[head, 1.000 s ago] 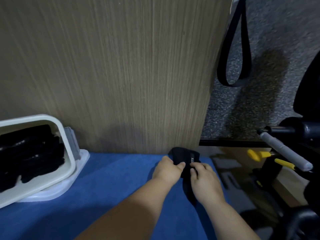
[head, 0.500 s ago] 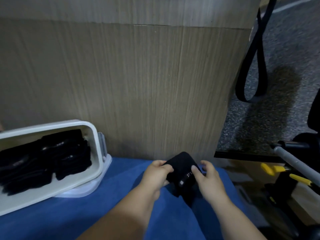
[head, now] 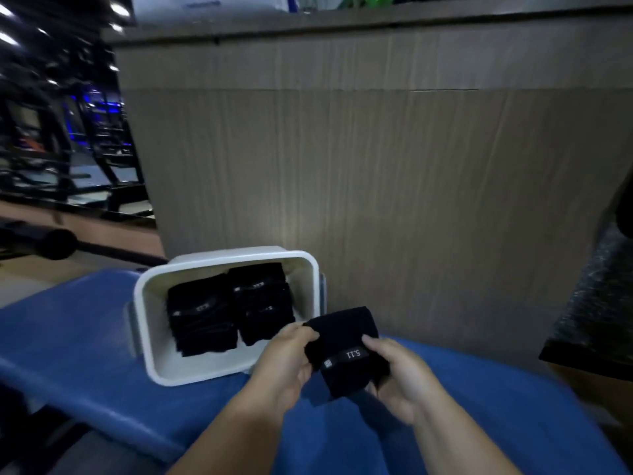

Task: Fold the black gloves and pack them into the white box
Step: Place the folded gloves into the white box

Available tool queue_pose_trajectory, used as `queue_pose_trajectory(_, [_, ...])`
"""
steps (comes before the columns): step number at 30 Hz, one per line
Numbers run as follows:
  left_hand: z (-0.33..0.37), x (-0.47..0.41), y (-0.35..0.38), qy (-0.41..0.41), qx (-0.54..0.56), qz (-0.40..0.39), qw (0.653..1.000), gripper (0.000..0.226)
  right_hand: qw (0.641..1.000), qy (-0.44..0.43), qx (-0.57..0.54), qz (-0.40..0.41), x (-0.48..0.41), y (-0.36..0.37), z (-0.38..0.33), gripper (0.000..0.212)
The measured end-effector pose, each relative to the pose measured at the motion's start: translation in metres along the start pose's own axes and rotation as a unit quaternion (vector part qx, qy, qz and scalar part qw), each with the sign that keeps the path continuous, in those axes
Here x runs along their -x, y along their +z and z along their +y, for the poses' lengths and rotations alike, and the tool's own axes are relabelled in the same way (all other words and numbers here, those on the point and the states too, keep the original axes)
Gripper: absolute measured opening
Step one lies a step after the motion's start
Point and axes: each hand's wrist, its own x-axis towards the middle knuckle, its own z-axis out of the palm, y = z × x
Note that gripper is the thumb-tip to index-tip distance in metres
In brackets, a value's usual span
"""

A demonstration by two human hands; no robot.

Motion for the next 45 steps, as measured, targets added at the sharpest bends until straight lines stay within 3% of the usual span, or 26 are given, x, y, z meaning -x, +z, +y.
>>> queue_pose_trajectory(5, [0.028, 0.001, -0.048, 0.045, 0.022, 0.058, 0.997, 0.018, 0.998, -0.035, 0.047, -0.002, -0.016, 0.067, 0.012, 0.004])
queue_pose_trajectory(10, [0.046, 0.001, -0.087, 0.119, -0.007, 0.141, 0.983, 0.046, 0.995, -0.056, 0.082, -0.003, -0.036, 0.12, 0.025, 0.014])
queue_pose_trajectory(12, [0.052, 0.004, -0.096, 0.149, -0.02, 0.165, 0.975, 0.038, 0.994, -0.066, 0.088, -0.006, -0.043, 0.138, 0.029, 0.014])
queue_pose_trajectory(18, [0.062, 0.001, -0.121, 0.224, -0.09, 0.133, 0.961, 0.036, 0.991, -0.082, 0.103, 0.007, -0.069, 0.183, 0.037, 0.011])
queue_pose_trajectory(22, [0.07, -0.015, -0.13, 0.246, -0.12, 0.153, 0.95, 0.037, 0.992, -0.081, 0.098, 0.015, -0.083, 0.205, 0.038, 0.012])
queue_pose_trajectory(25, [0.075, -0.025, -0.132, 0.26, -0.185, 0.215, 0.923, 0.035, 0.988, -0.074, 0.134, 0.018, -0.091, 0.216, 0.034, 0.019])
queue_pose_trajectory(30, [0.08, -0.036, -0.131, 0.286, -0.282, 0.283, 0.871, 0.037, 0.967, -0.033, 0.24, -0.072, -0.091, 0.222, 0.024, 0.03])
queue_pose_trajectory(32, [0.078, -0.044, -0.134, 0.283, -0.315, 0.296, 0.856, 0.039, 0.938, -0.071, 0.337, -0.051, -0.091, 0.22, 0.023, 0.034])
queue_pose_trajectory(36, [0.073, -0.053, -0.135, 0.253, -0.414, 0.319, 0.814, 0.045, 0.827, -0.216, 0.518, 0.033, -0.091, 0.21, 0.024, 0.043])
queue_pose_trajectory(40, [0.067, -0.048, -0.132, 0.275, -0.463, 0.306, 0.785, 0.061, 0.732, -0.307, 0.607, 0.031, -0.089, 0.204, 0.029, 0.048])
queue_pose_trajectory(45, [0.06, -0.045, -0.138, 0.319, -0.536, 0.271, 0.733, 0.067, 0.594, -0.391, 0.699, 0.074, -0.095, 0.202, 0.032, 0.036])
